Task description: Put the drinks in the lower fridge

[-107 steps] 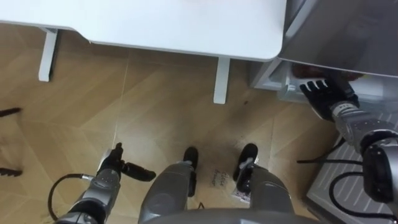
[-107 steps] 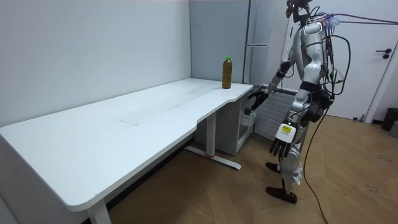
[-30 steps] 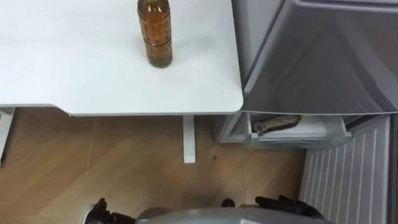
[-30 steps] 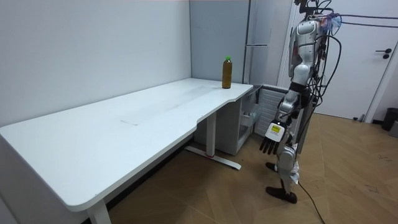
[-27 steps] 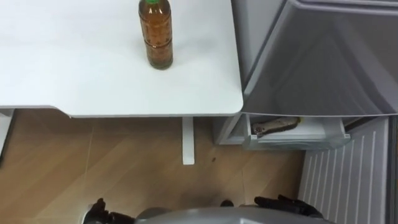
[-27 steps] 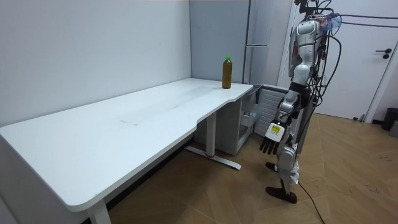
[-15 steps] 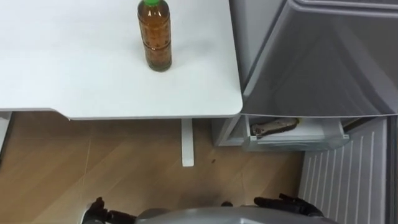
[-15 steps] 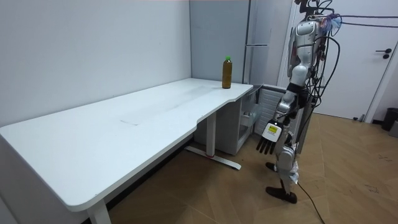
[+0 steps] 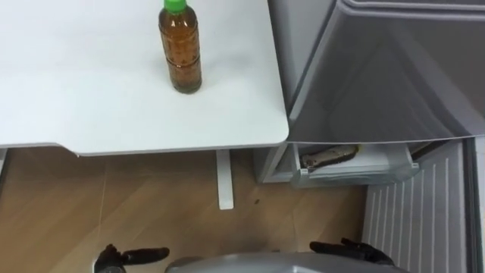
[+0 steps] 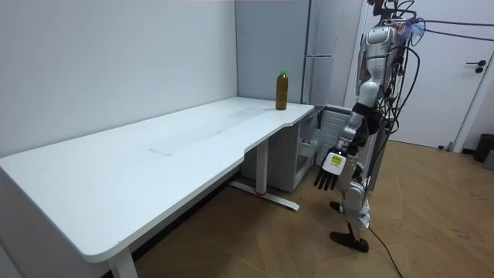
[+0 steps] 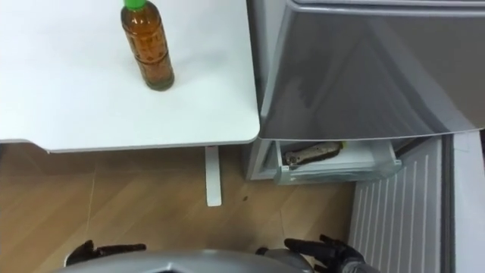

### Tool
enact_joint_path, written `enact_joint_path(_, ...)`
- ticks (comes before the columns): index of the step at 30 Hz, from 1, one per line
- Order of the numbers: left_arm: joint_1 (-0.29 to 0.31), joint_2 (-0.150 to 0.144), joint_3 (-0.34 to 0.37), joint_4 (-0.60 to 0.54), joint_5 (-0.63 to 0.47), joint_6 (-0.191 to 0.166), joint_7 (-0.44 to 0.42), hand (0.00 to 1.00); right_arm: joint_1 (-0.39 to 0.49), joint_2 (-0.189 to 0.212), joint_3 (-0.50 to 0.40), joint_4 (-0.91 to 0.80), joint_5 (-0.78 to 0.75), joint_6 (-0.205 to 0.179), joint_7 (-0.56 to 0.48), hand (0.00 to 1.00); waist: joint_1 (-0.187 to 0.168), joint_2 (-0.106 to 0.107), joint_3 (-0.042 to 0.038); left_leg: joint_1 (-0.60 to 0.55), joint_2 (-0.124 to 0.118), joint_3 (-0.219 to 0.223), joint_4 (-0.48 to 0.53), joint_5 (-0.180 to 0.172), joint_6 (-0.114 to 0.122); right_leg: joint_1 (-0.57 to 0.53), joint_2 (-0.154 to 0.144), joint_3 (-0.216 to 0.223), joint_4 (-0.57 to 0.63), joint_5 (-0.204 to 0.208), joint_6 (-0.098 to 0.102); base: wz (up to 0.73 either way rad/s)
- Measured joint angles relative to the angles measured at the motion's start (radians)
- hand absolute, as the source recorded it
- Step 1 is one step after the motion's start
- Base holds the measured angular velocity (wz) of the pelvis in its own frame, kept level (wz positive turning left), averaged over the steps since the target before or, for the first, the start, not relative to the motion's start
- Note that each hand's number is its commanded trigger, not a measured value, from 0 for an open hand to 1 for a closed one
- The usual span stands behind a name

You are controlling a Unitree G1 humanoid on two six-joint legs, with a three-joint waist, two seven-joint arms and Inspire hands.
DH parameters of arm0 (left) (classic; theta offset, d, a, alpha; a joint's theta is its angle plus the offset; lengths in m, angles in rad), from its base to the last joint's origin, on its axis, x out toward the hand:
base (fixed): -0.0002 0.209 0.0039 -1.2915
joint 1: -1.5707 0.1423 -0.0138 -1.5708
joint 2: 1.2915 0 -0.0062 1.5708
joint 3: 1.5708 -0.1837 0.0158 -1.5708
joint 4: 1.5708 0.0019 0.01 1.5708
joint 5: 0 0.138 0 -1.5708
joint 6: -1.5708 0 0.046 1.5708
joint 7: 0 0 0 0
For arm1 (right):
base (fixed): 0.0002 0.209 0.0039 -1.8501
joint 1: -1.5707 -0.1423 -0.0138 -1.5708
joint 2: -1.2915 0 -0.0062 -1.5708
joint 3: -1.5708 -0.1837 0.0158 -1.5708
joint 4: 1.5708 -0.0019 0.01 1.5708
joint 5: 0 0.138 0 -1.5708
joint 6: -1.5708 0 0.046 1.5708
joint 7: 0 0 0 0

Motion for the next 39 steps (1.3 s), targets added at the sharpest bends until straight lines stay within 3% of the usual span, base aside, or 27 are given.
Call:
enact_joint_path(3, 0.007, 0.004, 0.066, -0.003, -0.088, -0.004, 0.067, 0.00, 0.003, -0.001, -0.015, 0.002, -0.002, 0.001, -0.006, 0.00, 0.004, 0.011, 0.0001, 0.020, 0.000, 0.005, -0.005, -0.004, 0.001, 0.019, 0.001, 0.001, 0.000, -0.001, 0.000, -0.01)
enact_joint_path(8, 0.022, 0.008, 0.184, -0.081, -0.240, -0.019, 0.181, 0.00, 0.010, 0.000, -0.028, -0.001, -0.001, 0.008, -0.014, 0.00, 0.010, 0.012, -0.0028, 0.028, 0.000, 0.009, -0.001, -0.007, 0.002, 0.025, 0.000, 0.003, 0.002, -0.002, 0.000, 0.00)
enact_joint_path(11, 0.044, 0.009, 0.222, -0.164, -0.304, -0.063, 0.248, 0.00, 0.013, 0.001, -0.054, -0.003, -0.014, 0.006, -0.022, 0.00, 0.011, 0.017, -0.0059, 0.028, 0.000, 0.003, 0.001, -0.007, 0.002, 0.027, -0.001, 0.001, 0.003, -0.002, 0.000, 0.03)
enact_joint_path(16, 0.058, 0.011, 0.251, -0.306, -0.309, -0.140, 0.387, 0.00, 0.022, 0.000, -0.074, -0.007, -0.044, -0.022, -0.044, 0.00, 0.011, 0.022, -0.0087, 0.027, -0.002, -0.014, 0.004, -0.007, 0.002, 0.033, -0.004, -0.009, 0.002, -0.003, 0.001, 0.07)
enact_joint_path(19, 0.062, 0.011, 0.251, -0.451, -0.272, -0.162, 0.486, 0.00, 0.039, 0.001, -0.080, -0.012, -0.048, -0.041, -0.051, 0.00, 0.011, 0.023, -0.0093, 0.024, -0.002, -0.020, 0.005, -0.007, 0.002, 0.033, -0.005, -0.013, 0.002, -0.004, 0.000, 0.03)
enact_joint_path(24, 0.051, 0.024, 0.233, -0.681, -0.152, -0.237, 0.610, 0.00, 0.054, 0.001, -0.080, -0.046, -0.061, -0.061, -0.056, 0.00, 0.000, 0.024, -0.0109, 0.024, -0.003, -0.020, 0.004, -0.007, 0.002, 0.024, -0.007, -0.013, 0.017, -0.014, 0.000, 0.00)
enact_joint_path(27, 0.041, 0.025, 0.206, -0.807, -0.063, -0.245, 0.646, 0.00, 0.059, 0.002, -0.078, -0.048, -0.082, -0.075, -0.068, 0.00, -0.001, 0.023, -0.0107, 0.023, -0.003, -0.028, 0.003, -0.006, 0.002, 0.028, -0.007, -0.018, 0.013, -0.015, 0.001, 0.06)
enact_joint_path(34, 0.013, 0.028, 0.161, -1.030, 0.082, -0.256, 0.653, 0.00, 0.051, 0.002, -0.073, -0.047, -0.111, -0.082, -0.075, 0.00, -0.004, 0.023, -0.0100, 0.024, -0.003, -0.039, 0.004, -0.006, 0.002, 0.031, -0.007, -0.028, 0.012, -0.021, 0.002, 0.03)
enact_joint_path(39, 0.004, 0.029, 0.122, -1.152, 0.099, -0.257, 0.582, 0.00, 0.040, 0.003, -0.078, -0.039, -0.118, -0.100, -0.061, 0.00, -0.013, 0.020, -0.0051, 0.022, -0.004, -0.044, 0.004, -0.006, 0.002, 0.032, -0.009, -0.031, 0.009, -0.022, 0.003, 0.02)
